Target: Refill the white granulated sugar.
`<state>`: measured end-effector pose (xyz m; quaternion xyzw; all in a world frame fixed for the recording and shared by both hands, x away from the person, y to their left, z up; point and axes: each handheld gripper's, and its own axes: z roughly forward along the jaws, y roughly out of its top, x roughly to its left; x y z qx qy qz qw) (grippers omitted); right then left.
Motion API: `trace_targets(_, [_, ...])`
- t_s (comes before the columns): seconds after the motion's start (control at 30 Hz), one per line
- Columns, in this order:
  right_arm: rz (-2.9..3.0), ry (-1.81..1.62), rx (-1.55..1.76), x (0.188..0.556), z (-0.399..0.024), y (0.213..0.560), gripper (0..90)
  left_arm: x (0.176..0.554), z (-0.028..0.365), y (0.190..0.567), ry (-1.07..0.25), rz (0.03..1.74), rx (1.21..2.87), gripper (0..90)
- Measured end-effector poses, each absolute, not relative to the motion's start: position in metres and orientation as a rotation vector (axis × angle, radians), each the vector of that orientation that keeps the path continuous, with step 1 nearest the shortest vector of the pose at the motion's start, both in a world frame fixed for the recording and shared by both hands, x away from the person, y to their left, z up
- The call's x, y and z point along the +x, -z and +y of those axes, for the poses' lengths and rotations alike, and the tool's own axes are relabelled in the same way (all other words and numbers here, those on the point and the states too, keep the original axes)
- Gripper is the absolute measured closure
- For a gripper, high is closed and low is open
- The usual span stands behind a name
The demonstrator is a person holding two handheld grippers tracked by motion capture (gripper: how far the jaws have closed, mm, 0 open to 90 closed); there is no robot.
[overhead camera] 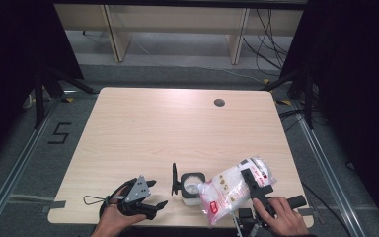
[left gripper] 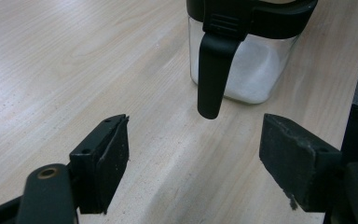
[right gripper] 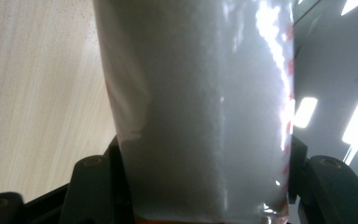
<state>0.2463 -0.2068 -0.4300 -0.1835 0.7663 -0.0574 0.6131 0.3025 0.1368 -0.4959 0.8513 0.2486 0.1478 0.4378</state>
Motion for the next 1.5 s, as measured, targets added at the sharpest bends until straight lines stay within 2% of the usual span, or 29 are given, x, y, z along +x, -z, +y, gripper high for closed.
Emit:
trace_targets(0.83, [1.759,0.114,-0.409,0.2462,-0.2068,0.431,43.3,0.3032,0.138,0.495,-0.385,0.607,2.153,23.7])
trace_targets(1.5, [1.765,0.132,-0.429,0.2465,-0.2069,0.4295,43.5,0.3025,0.1363,0.4964,-0.377,0.622,2.112,23.7])
